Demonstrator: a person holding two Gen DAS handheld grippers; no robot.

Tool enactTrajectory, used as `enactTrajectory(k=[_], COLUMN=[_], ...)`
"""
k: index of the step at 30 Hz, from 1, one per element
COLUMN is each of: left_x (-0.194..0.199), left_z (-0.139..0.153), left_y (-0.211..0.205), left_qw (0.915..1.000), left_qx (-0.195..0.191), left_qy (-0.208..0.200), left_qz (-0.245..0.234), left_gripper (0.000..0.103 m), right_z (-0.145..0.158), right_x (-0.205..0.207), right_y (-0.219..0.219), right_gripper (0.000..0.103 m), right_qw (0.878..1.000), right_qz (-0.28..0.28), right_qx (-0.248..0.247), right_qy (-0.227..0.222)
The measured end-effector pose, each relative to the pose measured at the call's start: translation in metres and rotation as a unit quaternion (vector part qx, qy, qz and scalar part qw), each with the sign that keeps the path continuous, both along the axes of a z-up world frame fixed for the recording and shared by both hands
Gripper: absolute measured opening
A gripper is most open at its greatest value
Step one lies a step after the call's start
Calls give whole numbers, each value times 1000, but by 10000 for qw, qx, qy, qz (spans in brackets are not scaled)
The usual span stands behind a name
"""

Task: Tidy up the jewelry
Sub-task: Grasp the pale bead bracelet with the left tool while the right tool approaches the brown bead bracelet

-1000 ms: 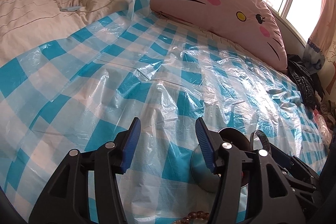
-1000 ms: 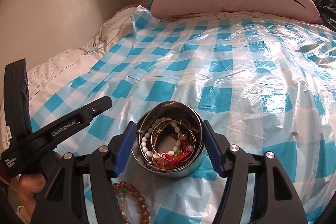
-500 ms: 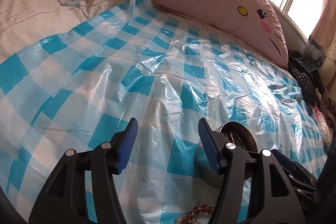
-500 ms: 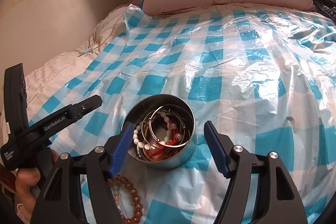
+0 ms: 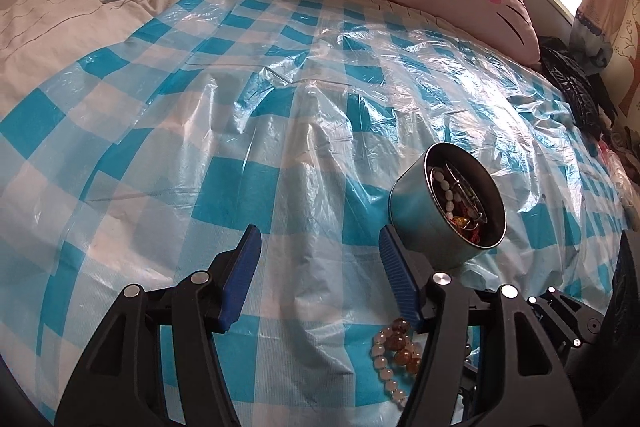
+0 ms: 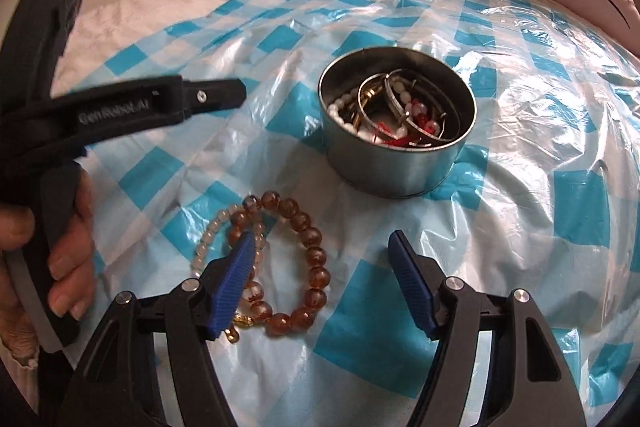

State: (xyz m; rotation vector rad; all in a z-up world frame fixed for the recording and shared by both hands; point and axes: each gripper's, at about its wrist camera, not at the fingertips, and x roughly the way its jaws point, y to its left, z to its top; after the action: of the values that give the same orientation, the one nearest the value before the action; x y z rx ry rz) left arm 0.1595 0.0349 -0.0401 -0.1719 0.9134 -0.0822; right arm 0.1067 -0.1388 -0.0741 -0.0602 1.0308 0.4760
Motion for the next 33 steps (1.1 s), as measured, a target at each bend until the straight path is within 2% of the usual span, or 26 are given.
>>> enactTrajectory(k=[2, 5, 8, 10, 12, 14, 17, 18, 22, 25, 27, 29, 31, 33], left_x=[-2, -8, -19, -23, -25, -27, -30, -31, -32, -33, -33, -34, -35, -36], left_z=[-2, -5, -7, -8, -8, -11, -17, -19, -25, -27, -26, -25, -25, -26], left_y=[-1, -13, -30, -31, -31, -37, -48, -50, -55, -60, -60, -61, -61, -62], left_qw=[9999, 9980, 9915, 9899, 9888, 9848, 9734, 9699, 9562, 9445, 9403, 9365, 9349, 9330], left_qx=[37, 226, 828, 823, 614, 689, 969, 1039, 1126, 1203, 1028, 980, 916, 865], left_qy=[74, 162, 99, 147, 209, 239, 293, 301, 302, 331, 426, 465, 460, 477], left_qz=[-113, -559, -998, -1142, -1347, -1579, -2054, -2182, -2684, -3039, -3217, -3334, -3398, -3460], left_gripper=[58, 58, 58, 58, 58, 58, 58, 58, 58, 51, 34, 32, 32, 32], right_z=[-3, -2, -2, 1, -2, -6, -5, -4, 0, -4, -4, -3, 1, -2], right_x=[-1, 4, 4, 1, 2, 5, 6, 6, 3, 2, 1, -1, -5, -3], right_y=[-3, -29, -48, -45, -32, -32, -49, -53, -44, -33, -35, -37, -35, -32], right_gripper=[67, 67, 67, 67, 67, 67, 66, 63, 60, 57, 49, 41, 40, 40], right_qw=[9987, 9946, 9928, 9949, 9947, 9941, 9909, 9907, 9959, 9969, 9976, 9986, 9990, 9986], right_qz=[-226, -789, -1059, -903, -731, -761, -1048, -1101, -720, -497, -457, -387, -263, -278], right_qx=[-454, -666, -552, -439, -709, -773, -841, -800, -501, -590, -506, -347, -276, -413], right_qy=[-66, -73, -35, -124, -135, -53, -70, -81, -200, -144, -94, -114, -223, -161])
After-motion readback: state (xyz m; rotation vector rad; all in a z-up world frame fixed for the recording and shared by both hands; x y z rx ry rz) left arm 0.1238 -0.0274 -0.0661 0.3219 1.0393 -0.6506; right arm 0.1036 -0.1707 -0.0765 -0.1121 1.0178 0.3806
